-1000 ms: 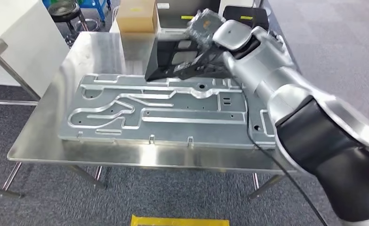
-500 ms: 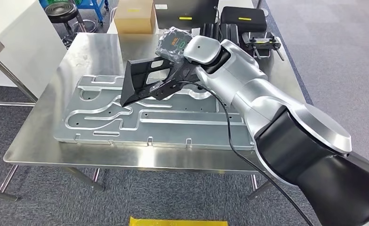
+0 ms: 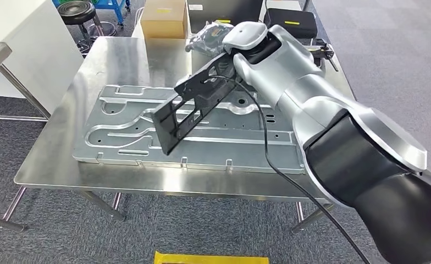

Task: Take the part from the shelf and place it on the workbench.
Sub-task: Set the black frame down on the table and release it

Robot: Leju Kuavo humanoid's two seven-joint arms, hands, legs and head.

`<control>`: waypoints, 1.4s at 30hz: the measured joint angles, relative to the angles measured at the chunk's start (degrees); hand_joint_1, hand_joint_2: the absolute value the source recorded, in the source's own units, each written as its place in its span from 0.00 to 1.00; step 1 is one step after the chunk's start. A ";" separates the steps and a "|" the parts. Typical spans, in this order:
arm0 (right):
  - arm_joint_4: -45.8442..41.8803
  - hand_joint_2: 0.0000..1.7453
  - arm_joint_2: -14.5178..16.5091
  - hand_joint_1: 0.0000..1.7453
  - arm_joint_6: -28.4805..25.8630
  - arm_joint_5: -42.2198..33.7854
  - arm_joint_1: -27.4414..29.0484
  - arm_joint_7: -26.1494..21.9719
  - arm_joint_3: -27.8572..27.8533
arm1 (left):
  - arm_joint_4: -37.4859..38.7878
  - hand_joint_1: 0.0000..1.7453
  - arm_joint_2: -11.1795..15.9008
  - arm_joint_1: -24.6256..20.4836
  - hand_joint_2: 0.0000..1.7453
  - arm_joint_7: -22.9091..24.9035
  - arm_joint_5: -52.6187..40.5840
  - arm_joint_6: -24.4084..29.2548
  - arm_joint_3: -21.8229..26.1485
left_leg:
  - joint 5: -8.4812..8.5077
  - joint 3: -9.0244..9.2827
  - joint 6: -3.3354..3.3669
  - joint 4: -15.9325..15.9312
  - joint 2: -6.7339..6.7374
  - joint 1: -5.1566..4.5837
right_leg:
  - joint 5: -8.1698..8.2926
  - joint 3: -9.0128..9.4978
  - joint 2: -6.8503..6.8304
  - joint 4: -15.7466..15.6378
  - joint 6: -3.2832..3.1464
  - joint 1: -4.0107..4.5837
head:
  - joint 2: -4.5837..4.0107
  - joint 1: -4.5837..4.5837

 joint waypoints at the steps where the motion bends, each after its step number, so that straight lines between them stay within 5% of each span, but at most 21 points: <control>1: 0.23 0.00 -0.03 0.00 1.59 -0.14 -0.49 0.74 -0.20 | 0.00 0.00 0.00 -0.01 0.00 0.09 0.16 -0.20 0.00 | 0.01 0.02 -0.23 -0.06 0.01 0.02 | 0.08 0.01 -0.05 -0.28 -0.10 -0.03 | 0.00 0.00; 4: 0.92 0.00 -0.22 0.00 6.74 -0.84 -2.14 2.91 -0.91 | 0.00 0.00 -0.01 0.19 0.00 0.20 0.66 -0.75 0.03 | -1.65 -0.73 -1.14 1.92 0.06 0.06 | 0.46 0.55 -0.22 -1.26 -0.70 -0.61 | 0.00 -0.01; 7: 2.04 0.00 -0.56 0.00 12.51 -2.72 -3.92 5.12 -2.09 | 0.00 0.00 -0.01 0.59 0.00 0.17 1.03 -1.32 0.10 | -6.68 -5.25 -2.15 12.17 0.08 0.72 | 0.55 0.73 -0.27 -1.51 -0.90 -0.80 | 0.00 -0.01; 9: 2.76 0.00 -1.09 0.00 16.51 -4.30 -4.61 6.80 -3.12 | 0.00 0.00 0.00 0.86 0.00 0.16 1.20 -1.63 0.21 | -7.03 -7.08 -2.67 15.71 0.11 1.25 | 0.48 0.79 -0.25 -1.44 -0.79 -0.92 | 0.00 -0.01; 12: 3.48 0.00 -2.22 0.00 21.54 -6.46 -5.81 9.61 -4.93 | 0.03 0.00 -0.03 1.24 0.00 0.07 1.48 -1.82 0.48 | -1.66 -3.08 -3.32 6.83 0.17 1.89 | 0.01 0.85 -0.17 -0.80 0.04 -1.38 | 0.00 -0.01; 14: 3.92 0.00 -3.15 0.00 24.00 -7.45 -6.86 11.30 -6.33 | 0.10 0.00 -0.07 1.47 0.00 0.00 1.58 -1.88 0.62 | 0.00 -0.66 -3.00 1.48 0.09 1.87 | -0.22 0.61 -0.09 -0.26 0.89 -1.33 | 0.00 0.00; 18: 4.55 0.00 -5.10 0.00 26.93 -8.28 -7.99 13.45 -8.36 | 0.15 0.00 -0.11 1.66 0.00 -0.02 1.64 -1.89 0.86 | 0.24 -0.41 -1.00 0.36 0.03 1.60 | -0.38 0.41 -0.09 -0.16 2.30 -1.45 | 0.00 0.00; 21: 4.75 0.00 -6.70 0.00 27.25 -7.97 -8.67 13.94 -9.40 | 0.15 0.00 -0.11 1.68 0.00 -0.02 1.72 -1.84 1.02 | 0.68 -0.43 0.15 -0.05 0.02 1.53 | -4.79 -2.72 -0.08 7.12 2.62 -1.48 | 0.00 0.00; 23: 4.73 0.00 -7.70 0.00 23.15 -5.87 -8.79 12.70 -9.42 | 0.15 0.00 -0.11 1.78 0.00 -0.01 2.15 -1.65 1.16 | 0.72 -0.49 0.41 -0.04 -0.05 1.25 | -7.65 -6.10 -0.06 14.38 2.54 -1.28 | 0.00 0.00; 24: 4.56 0.00 -8.11 0.00 18.97 -4.35 -8.77 11.88 -9.15 | 0.15 0.00 -0.11 1.83 0.00 0.00 2.46 -1.49 1.31 | 0.71 -0.48 0.47 -0.03 -0.08 1.08 | -7.68 -6.84 -0.06 15.82 2.40 -1.19 | 0.00 0.00; 25: 4.31 0.00 -8.53 0.00 14.25 -2.94 -8.81 11.22 -8.82 | 0.15 0.00 -0.11 1.84 0.00 0.02 2.79 -1.31 1.49 | 0.71 -0.45 0.50 -0.02 -0.09 0.91 | -6.67 -6.53 -0.06 15.05 2.15 -1.09 | 0.00 0.00; 29: 3.32 0.00 -9.61 0.00 4.66 -1.22 -9.64 10.31 -8.06 | 0.17 0.00 -0.28 1.71 0.00 0.10 3.24 -0.99 2.06 | 0.56 -0.38 0.32 0.08 -0.11 0.31 | -0.52 0.10 -0.13 1.18 0.62 -0.26 | 0.00 0.00; 34: 1.35 0.00 -12.67 0.00 -8.12 -1.71 -8.68 9.33 -8.24 | 0.17 0.00 -0.39 1.54 0.00 2.32 3.56 -1.23 2.54 | -0.44 -1.00 -0.85 1.21 0.04 0.16 | 0.02 1.06 -0.37 -1.21 -0.22 -0.41 | 0.00 0.00; 37: -2.36 0.00 -17.94 0.00 -17.77 -1.37 -5.91 8.11 -8.91 | 0.17 0.00 -0.38 1.54 0.00 4.51 4.14 -1.59 2.90 | -5.41 -4.94 -1.36 10.49 0.14 0.50 | 0.18 1.37 -0.98 -1.56 -0.55 -0.68 | 0.00 -0.01; 39: -7.93 0.00 -23.53 0.00 -21.15 -1.32 -1.01 7.80 -10.57 | 0.16 0.00 -0.35 1.60 0.00 5.50 4.40 -1.70 3.28 | -7.03 -7.19 -1.58 15.73 0.16 0.80 | 0.22 1.50 -1.29 -1.53 -0.48 -0.67 | 0.00 -0.01; 40: -12.14 0.00 -27.01 0.00 -22.50 -1.34 2.68 7.99 -12.11 | 0.16 0.00 -0.33 1.62 0.00 5.66 4.45 -1.66 3.48 | -6.26 -6.90 -1.65 15.28 0.16 0.92 | 0.23 1.59 -1.45 -1.51 -0.36 -0.70 | 0.00 -0.01; 42: -22.20 0.00 -34.59 0.00 -25.66 -1.51 12.22 8.62 -16.95 | 0.16 0.00 -0.27 1.65 0.00 5.49 4.50 -1.31 3.80 | -2.72 -3.48 -1.69 8.41 0.11 1.20 | 0.15 1.74 -1.78 -1.38 0.13 -0.79 | 0.00 -0.01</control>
